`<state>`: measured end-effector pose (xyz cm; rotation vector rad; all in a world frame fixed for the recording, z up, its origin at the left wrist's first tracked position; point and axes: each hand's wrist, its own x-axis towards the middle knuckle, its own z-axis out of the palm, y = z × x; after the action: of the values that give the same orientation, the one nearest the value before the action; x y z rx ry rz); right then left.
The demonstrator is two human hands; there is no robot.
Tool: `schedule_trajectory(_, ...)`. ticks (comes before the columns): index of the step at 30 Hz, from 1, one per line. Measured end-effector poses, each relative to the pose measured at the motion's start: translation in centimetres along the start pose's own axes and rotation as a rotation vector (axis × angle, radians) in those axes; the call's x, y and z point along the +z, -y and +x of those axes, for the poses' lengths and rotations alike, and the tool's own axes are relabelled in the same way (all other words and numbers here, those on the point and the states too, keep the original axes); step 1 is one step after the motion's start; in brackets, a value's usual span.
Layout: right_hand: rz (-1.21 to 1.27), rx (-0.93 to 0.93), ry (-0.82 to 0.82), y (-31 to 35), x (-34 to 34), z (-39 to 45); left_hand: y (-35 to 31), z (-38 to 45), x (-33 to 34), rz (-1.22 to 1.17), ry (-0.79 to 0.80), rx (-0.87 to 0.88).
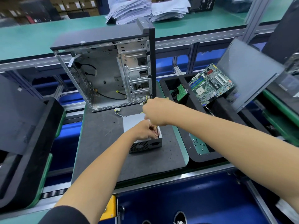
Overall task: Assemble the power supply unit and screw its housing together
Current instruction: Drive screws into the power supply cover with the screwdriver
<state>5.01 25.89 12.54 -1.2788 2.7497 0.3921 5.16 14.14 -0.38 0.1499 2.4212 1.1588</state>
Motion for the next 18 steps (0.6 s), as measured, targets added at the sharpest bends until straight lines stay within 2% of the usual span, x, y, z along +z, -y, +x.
schedule_trajectory(3,-0.030,0.042,0.019,-0.3,0.1,0.0,-0.2,0.0,0.0,-0.003,-0.001,0.007)
schedule_trajectory(7,0.038,-0.027,0.179,-1.0,-0.3,-0.8,-0.2,0.0,-0.1,-0.008,0.009,0.009)
schedule_trajectory(9,0.057,-0.066,0.121,-1.0,-0.3,-1.0,-0.3,0.0,-0.2,-0.018,0.015,-0.004)
schedule_trajectory(12,0.089,-0.031,0.011,-0.9,0.0,-1.0,-0.3,0.1,-0.3,-0.007,0.024,-0.018)
schedule_trajectory(18,0.032,-0.002,-0.005,-0.5,0.5,-0.5,-0.3,0.2,-0.3,-0.010,0.028,-0.040)
